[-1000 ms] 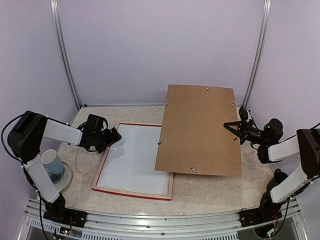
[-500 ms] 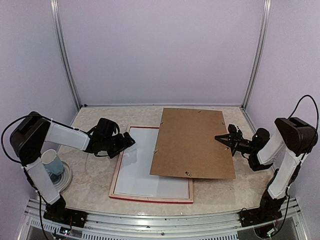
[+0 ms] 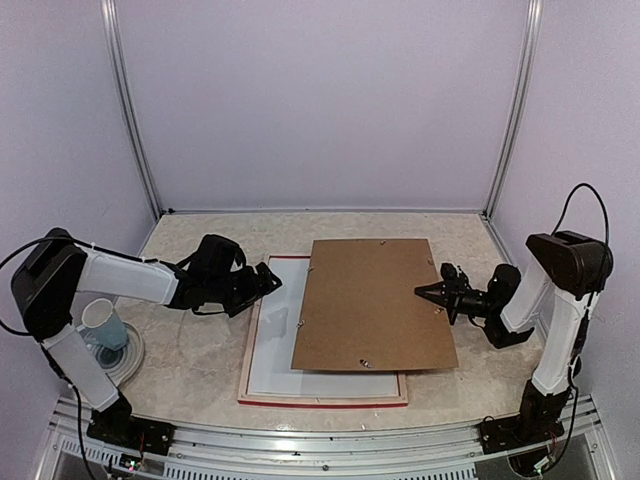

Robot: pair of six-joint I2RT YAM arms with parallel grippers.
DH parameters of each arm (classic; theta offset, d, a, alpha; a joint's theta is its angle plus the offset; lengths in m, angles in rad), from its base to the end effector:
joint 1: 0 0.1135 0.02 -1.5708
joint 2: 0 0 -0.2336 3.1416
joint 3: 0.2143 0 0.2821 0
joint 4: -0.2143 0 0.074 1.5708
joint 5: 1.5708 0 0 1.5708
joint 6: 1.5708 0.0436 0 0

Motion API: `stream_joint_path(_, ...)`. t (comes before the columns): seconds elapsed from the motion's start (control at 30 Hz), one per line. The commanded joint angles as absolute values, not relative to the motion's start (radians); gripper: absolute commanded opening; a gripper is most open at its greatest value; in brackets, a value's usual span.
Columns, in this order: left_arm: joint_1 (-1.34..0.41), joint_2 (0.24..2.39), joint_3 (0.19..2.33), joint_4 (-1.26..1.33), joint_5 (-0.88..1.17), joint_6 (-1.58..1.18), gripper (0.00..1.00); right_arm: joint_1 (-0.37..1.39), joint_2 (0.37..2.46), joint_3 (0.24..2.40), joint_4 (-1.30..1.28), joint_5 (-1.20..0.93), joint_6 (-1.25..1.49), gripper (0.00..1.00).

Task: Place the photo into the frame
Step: Move the frame body to the center of the board, then place the backboard on the frame body.

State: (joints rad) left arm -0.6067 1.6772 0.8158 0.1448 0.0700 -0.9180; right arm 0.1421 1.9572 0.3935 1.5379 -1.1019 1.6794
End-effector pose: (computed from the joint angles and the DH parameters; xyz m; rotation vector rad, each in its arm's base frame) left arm 0.2928 -0.2069 0.0985 -0.3401 2.4186 -0.8294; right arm 0.2555 0.0758 0.0522 0.4865 2.0859 2.1071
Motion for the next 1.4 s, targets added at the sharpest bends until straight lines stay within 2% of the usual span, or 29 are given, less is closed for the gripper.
stream_joint_path(0.0,-0.646,1.606,0.857,0.018,-0.054,-0.884,0.97,0.179,1.952,0.451,1.826,-1.082,1.661,0.0)
stream_joint_path(0.13,-0.67,1.586,0.862,-0.072,-0.116,-0.865,0.97,0.205,1.957,0.485,1.774,-1.072,1.635,0.0)
stream_joint_path(0.6,-0.661,1.565,0.801,-0.008,-0.089,-0.883,0.96,0.363,2.121,0.573,1.794,-0.995,1.621,0.0)
stream_joint_path(1.0,-0.659,1.598,0.767,0.079,-0.029,-0.895,0.95,0.4,2.149,0.619,1.626,-0.945,1.474,0.0)
stream_joint_path(1.37,-0.659,1.623,0.755,0.108,-0.006,-0.906,0.94,0.426,2.184,0.603,1.617,-0.924,1.489,0.0)
